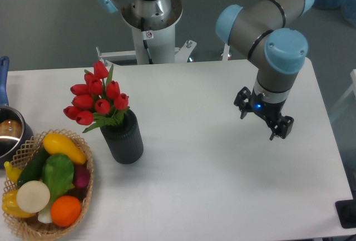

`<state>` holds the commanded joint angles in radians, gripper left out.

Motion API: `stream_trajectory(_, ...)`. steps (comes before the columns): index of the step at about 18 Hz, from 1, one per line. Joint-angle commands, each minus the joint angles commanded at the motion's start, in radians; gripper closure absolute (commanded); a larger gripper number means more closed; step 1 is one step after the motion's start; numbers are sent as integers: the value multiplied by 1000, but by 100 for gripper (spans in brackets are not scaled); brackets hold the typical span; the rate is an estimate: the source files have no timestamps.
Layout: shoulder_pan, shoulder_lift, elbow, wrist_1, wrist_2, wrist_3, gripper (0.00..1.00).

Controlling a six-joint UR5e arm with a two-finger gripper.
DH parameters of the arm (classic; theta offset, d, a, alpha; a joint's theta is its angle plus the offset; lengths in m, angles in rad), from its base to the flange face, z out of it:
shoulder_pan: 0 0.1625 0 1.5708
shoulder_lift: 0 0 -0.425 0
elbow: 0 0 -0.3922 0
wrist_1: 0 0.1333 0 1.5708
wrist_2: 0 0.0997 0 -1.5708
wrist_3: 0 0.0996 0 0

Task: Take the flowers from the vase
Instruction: 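Move the open gripper toward the black vase of red tulips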

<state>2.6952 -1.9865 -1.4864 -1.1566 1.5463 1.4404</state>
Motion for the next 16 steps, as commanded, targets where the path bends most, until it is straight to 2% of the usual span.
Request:
stream_trajectory(6, -3, 6, 0, 5, -3, -2, 0)
stream_trajectory(8, -9, 21, -21, 43, -3, -2, 0)
stream_trajectory(10, -11, 72, -102, 121, -12, -3, 0)
stream_trajectory(12, -12, 115, -231, 254, -12, -2, 0)
stream_trajectory(13, -11, 135, -289, 300, -12, -2, 0)
stream_trajectory(14, -11, 155, -329, 320, -11, -3, 0)
stream_trajectory(16, -3, 190, -366, 322, -21, -2, 0)
